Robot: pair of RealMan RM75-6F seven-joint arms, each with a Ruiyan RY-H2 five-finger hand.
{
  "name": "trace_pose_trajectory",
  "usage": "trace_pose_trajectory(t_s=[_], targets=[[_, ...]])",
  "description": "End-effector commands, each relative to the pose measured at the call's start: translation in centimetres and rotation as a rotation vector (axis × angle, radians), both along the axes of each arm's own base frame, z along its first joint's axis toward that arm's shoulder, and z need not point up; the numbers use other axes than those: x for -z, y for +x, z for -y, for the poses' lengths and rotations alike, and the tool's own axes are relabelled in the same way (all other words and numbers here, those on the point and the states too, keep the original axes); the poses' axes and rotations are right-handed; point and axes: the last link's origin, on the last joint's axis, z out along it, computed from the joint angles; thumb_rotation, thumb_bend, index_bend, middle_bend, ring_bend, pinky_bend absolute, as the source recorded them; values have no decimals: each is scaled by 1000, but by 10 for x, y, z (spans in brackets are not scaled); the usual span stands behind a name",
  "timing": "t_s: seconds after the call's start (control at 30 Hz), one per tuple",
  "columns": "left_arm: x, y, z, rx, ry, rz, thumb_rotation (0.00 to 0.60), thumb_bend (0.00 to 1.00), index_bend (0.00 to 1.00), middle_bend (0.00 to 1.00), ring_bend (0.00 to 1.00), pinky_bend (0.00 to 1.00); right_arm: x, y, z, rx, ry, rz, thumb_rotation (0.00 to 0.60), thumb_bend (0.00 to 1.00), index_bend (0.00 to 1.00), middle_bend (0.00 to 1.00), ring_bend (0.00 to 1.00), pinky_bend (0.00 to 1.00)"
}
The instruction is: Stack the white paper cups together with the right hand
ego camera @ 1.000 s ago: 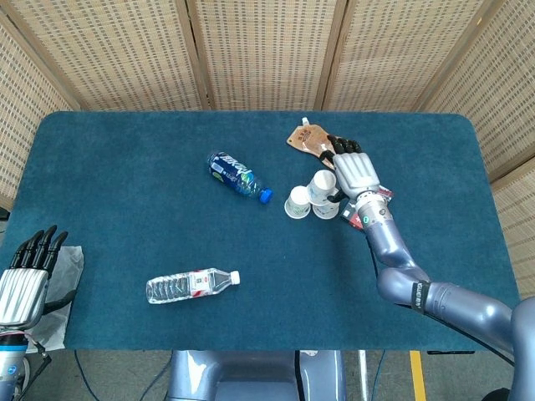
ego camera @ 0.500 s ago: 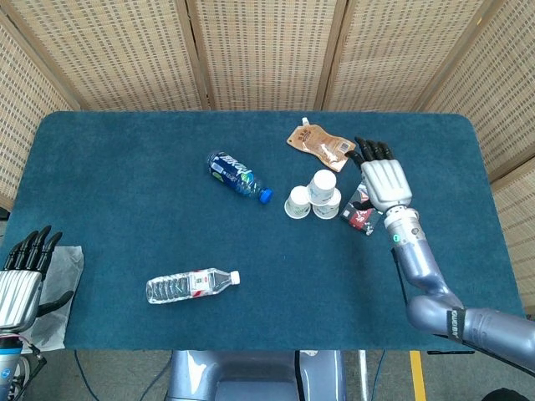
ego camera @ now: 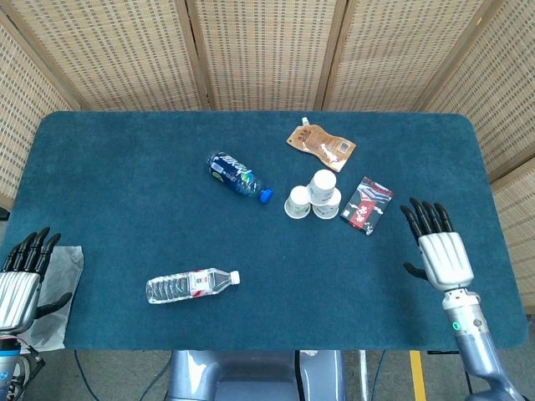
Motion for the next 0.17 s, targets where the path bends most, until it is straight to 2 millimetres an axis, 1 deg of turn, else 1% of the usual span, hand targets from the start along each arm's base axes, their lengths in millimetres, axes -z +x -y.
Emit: trace_pose_trajectory(t_s=[0.03, 0.1, 0.17], targets=[[-1, 1, 2, 4, 4, 4, 600, 121, 24, 0, 0, 101, 3, -17, -26, 5, -5, 22, 600, 146, 0, 0, 0, 31], [-2, 1, 3, 6, 3, 8, 600, 121, 24, 0, 0, 101, 1, -24, -35, 12, -10, 43, 600, 146, 0, 0, 0, 31], [-1, 1, 3, 6, 0, 8, 600, 121, 24, 0, 0, 101, 0, -27, -39, 10, -11, 51, 600, 146, 0, 0, 0, 32]])
